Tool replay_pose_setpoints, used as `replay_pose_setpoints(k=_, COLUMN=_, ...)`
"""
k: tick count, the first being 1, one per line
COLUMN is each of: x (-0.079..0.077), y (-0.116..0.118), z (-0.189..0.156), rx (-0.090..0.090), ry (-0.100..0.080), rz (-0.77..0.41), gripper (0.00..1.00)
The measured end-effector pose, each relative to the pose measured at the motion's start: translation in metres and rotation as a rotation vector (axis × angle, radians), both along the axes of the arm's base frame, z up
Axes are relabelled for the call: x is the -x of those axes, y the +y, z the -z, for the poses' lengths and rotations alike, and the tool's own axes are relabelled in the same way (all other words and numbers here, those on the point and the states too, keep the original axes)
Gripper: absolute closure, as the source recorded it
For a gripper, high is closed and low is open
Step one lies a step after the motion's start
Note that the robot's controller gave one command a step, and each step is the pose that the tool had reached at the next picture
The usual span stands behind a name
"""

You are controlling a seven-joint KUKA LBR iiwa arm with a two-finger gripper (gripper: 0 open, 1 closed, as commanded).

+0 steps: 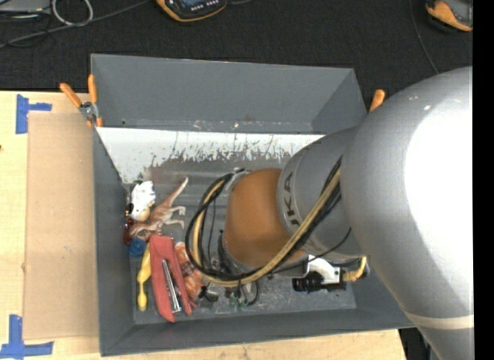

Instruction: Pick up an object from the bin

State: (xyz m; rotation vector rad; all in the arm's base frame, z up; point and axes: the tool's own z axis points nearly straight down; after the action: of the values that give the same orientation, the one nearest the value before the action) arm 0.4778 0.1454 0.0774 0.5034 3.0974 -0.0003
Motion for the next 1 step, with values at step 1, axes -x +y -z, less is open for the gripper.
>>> replay_pose_setpoints(k=1, x=0.0000, y=-0.0001, z=0.0000, rx=0.000, ry=0.000, rz=0.001, gripper=1.00)
